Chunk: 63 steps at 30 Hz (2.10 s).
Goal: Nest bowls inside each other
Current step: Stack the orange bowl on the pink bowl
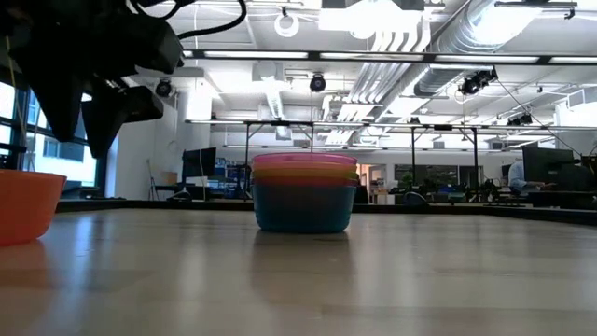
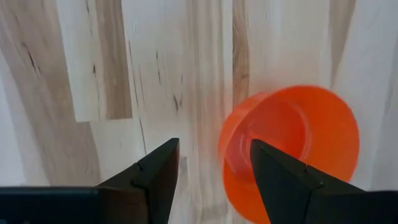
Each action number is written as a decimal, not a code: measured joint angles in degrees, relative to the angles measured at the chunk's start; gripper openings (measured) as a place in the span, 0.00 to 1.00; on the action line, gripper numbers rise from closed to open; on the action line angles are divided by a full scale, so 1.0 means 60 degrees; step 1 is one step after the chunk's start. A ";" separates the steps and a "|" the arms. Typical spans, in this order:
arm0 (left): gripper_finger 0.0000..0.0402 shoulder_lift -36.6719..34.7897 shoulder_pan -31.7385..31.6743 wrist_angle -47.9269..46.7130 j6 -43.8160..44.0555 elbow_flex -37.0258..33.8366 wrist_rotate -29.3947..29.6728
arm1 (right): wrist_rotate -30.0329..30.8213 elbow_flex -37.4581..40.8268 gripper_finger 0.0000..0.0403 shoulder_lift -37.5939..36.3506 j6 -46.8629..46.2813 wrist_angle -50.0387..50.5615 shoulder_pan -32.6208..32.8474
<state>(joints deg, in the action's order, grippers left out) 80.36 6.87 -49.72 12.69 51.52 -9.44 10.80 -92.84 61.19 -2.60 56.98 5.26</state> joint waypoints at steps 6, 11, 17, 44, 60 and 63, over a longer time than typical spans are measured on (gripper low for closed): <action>0.47 -0.0213 0.0077 0.0566 0.0337 -0.0301 0.0260 | -0.0125 0.0823 0.39 -0.0251 0.0248 -0.0916 0.0004; 0.47 -0.0758 0.0077 0.0765 0.0770 -0.0639 0.0392 | -0.0298 0.2979 0.39 -0.1438 0.0124 -0.2880 0.0007; 0.47 -0.1585 0.0077 0.0760 0.0968 -0.0655 0.1020 | -0.0479 0.6345 0.39 -0.3745 -0.0442 -0.6152 0.0007; 0.47 -0.2036 0.1421 0.0575 0.2600 -0.1610 0.0949 | -0.0740 1.1442 0.39 -0.6951 -0.1497 -1.0805 0.0007; 0.39 -0.1908 0.1800 0.1069 0.3537 -0.2065 0.1328 | -0.0384 1.1442 0.39 -0.6954 -0.1376 -1.0752 0.0007; 0.38 -0.1566 0.1800 0.1140 0.3419 -0.2065 0.1166 | -0.0388 1.1442 0.39 -0.6954 -0.1422 -1.0753 0.0007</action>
<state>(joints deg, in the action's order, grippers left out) 70.96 17.67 -42.88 33.20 39.13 -2.44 8.47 -24.18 19.46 -11.13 -7.54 5.30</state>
